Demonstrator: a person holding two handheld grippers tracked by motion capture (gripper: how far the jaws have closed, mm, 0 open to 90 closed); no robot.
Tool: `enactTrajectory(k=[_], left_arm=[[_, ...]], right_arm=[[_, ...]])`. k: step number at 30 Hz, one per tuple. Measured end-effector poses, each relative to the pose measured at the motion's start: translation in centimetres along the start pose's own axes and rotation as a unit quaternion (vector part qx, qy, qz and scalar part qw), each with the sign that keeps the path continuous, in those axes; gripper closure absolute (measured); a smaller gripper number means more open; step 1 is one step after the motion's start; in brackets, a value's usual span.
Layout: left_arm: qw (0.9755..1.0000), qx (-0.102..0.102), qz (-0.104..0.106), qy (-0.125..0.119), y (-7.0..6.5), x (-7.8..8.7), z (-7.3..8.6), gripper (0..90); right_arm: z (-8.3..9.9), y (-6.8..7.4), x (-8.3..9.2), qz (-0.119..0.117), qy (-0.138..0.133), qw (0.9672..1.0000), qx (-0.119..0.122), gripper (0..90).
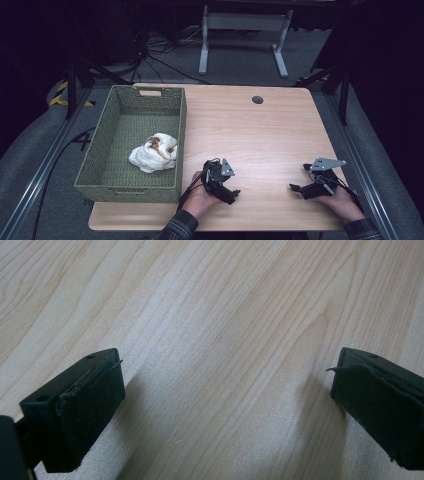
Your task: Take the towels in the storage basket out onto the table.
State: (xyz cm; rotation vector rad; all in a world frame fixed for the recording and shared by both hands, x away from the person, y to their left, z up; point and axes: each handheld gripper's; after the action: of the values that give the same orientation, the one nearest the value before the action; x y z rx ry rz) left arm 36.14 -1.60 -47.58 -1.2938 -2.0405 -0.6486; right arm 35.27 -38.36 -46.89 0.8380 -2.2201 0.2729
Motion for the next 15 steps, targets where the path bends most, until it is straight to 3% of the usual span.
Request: enactTrajectory(k=[15], left_arm=[[1.0000, 0.001, -0.001, 0.004, 0.28, 0.09, 0.04, 0.2]], right_arm=[[-0.01, 0.01, 0.00, 0.000, 0.000, 1.0000, 0.000, 0.3]])
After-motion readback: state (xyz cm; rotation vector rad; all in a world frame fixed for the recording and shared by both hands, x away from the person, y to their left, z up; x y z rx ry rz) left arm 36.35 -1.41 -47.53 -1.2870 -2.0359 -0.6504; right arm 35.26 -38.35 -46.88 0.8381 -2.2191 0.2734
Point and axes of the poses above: each handheld gripper's, and its own axes: x roughly backward along the jaws, z roughly out of its underside, y roughly to its left, and after that the axes turned 7 degrees about -x, right-handed
